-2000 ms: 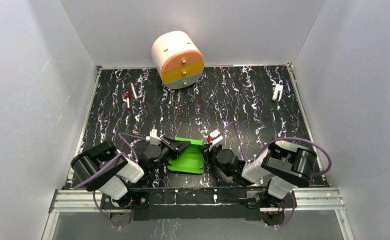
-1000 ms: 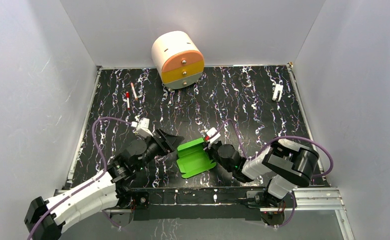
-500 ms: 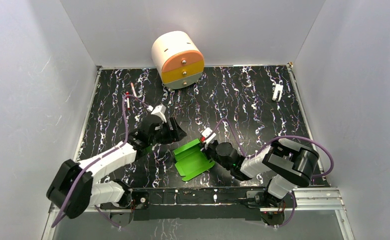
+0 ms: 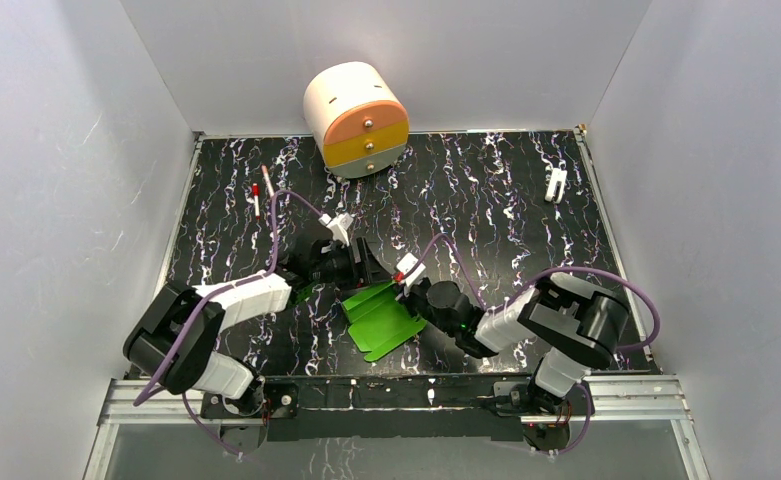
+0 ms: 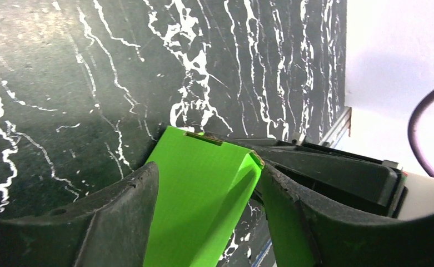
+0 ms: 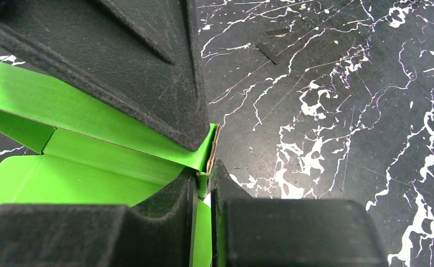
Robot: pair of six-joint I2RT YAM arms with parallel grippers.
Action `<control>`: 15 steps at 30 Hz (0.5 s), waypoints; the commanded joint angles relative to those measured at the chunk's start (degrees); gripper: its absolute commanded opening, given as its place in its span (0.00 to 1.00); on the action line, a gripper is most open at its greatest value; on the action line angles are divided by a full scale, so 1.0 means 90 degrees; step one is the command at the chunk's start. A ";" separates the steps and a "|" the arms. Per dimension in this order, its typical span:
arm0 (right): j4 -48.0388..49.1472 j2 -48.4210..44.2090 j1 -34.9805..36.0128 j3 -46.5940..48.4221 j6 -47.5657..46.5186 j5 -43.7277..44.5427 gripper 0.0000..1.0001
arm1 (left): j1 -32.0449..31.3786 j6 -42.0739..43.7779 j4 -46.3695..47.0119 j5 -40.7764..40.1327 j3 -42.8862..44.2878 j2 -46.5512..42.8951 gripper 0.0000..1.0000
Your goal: Fold the paper box
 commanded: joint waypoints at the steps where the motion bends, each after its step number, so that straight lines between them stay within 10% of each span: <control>1: 0.0420 0.0134 -0.0019 0.0152 -0.0180 0.0385 0.17 | 0.0043 -0.0328 0.0573 0.0654 -0.0068 0.0016 0.63; 15: 0.1322 0.0744 -0.0021 0.0277 -0.0215 0.1278 0.18 | 0.0034 -0.1297 0.1509 0.1204 -0.0644 0.0047 0.51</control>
